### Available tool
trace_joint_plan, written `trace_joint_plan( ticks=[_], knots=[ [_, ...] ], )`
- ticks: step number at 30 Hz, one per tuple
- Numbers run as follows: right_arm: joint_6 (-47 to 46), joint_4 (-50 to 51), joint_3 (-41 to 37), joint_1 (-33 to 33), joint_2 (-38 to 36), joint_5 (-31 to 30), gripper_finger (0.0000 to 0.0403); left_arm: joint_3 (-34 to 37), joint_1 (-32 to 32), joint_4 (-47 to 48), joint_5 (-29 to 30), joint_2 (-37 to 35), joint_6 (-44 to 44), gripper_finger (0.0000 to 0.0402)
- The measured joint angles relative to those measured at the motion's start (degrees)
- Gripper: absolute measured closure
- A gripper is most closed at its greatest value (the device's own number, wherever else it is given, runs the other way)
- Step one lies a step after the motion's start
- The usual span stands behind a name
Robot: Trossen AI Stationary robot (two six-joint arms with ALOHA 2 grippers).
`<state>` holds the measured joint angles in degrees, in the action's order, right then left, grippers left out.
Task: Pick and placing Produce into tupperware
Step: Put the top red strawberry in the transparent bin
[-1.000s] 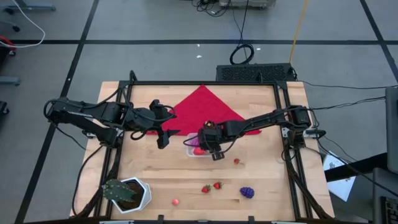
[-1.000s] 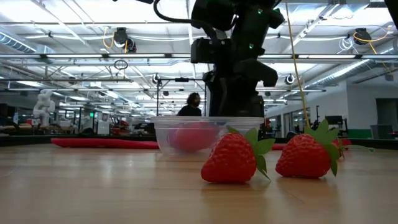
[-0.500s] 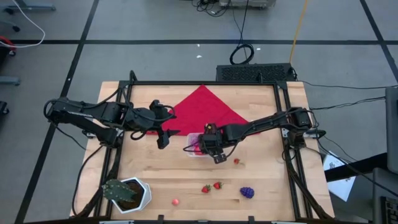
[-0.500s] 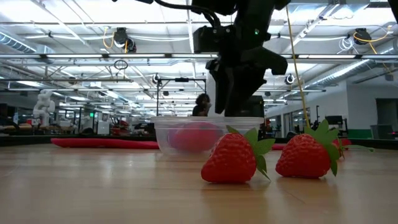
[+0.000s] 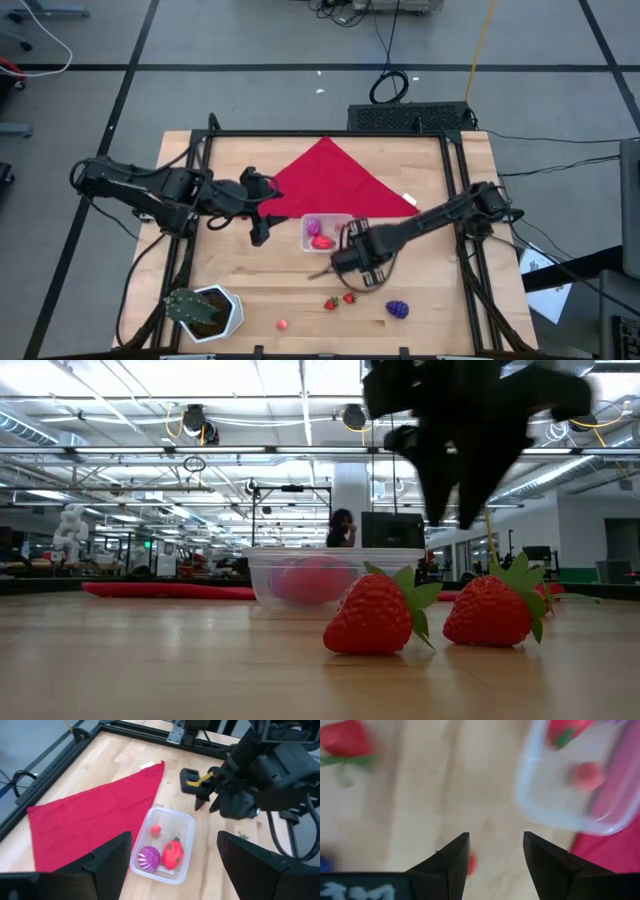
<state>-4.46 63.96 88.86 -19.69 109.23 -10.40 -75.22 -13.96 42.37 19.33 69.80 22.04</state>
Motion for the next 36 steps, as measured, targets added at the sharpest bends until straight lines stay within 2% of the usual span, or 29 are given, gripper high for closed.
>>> trace_joint_plan(
  ticks=[5, 10, 18, 24, 36],
  knots=[
    [-3.80, 3.61, -0.02, -5.04, 0.00, 0.01, 0.0225, 0.02, -3.09, 0.64, 0.02, 0.00, 1.25, 0.0105],
    [-5.09, 2.36, -0.66, -6.75, 0.00, 0.03, 0.0225, 0.01, -4.74, 0.74, 0.13, 0.00, 1.48, 0.0105],
    [-9.78, 2.23, -4.45, -4.27, 0.00, 0.46, 0.0225, 0.01, -5.43, 0.73, 0.28, 0.00, 2.38, 0.0105],
    [-12.66, 0.69, -7.55, -1.64, 0.00, 5.84, 0.0225, 0.02, -5.42, 0.73, 0.28, 0.00, 2.27, 0.0105],
    [-13.94, -1.46, -9.51, 0.23, 0.00, 9.27, 0.0225, 0.02, -5.42, 0.85, 0.31, 0.00, 1.67, 0.0105]
  ],
)
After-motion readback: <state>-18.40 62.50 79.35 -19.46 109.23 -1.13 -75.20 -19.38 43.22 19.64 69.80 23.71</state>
